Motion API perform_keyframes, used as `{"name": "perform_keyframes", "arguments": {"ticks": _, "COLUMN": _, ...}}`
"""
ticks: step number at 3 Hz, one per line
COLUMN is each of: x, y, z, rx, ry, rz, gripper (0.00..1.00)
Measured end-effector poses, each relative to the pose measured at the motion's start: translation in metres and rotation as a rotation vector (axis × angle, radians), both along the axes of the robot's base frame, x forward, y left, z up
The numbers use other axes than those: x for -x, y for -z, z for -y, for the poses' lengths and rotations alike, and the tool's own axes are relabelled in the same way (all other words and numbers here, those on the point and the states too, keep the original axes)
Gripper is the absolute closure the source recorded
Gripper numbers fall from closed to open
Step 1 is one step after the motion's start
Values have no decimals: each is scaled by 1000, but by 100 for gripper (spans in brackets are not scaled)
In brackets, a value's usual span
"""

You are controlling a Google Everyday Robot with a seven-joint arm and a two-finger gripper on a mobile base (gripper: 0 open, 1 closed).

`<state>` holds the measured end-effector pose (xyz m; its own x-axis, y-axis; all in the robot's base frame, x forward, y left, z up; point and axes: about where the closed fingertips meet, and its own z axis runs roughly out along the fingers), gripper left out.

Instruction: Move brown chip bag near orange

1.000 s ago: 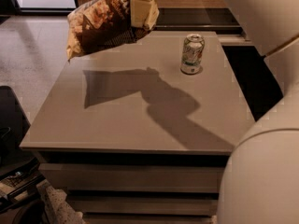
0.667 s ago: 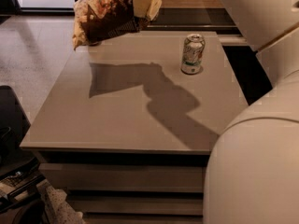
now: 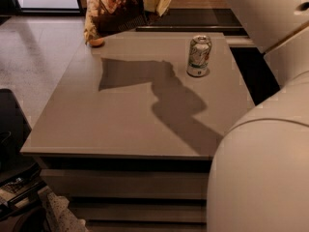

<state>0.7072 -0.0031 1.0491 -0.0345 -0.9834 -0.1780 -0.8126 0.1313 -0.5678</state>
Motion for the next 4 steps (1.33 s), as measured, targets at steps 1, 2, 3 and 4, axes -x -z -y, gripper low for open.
{"name": "perform_keyframes", "arguments": {"ticks": 1, "x": -8, "y": 4, "z": -1, "rx": 23, "ry": 4, "rz": 4, "gripper": 100}}
{"name": "perform_keyframes", "arguments": {"ticks": 2, "x": -35, "y": 9, "z": 2, "rx": 108, "ry": 33, "rz": 31, "gripper": 100}}
{"name": "perform_keyframes", "arguments": {"ticks": 3, "x": -67, "y": 13, "z": 9, "rx": 193, "ry": 79, "rz": 78, "gripper": 100}}
{"name": "perform_keyframes", "arguments": {"ticks": 4, "x": -94, "y": 16, "z": 17, "rx": 238, "ry": 103, "rz": 117, "gripper": 100}}
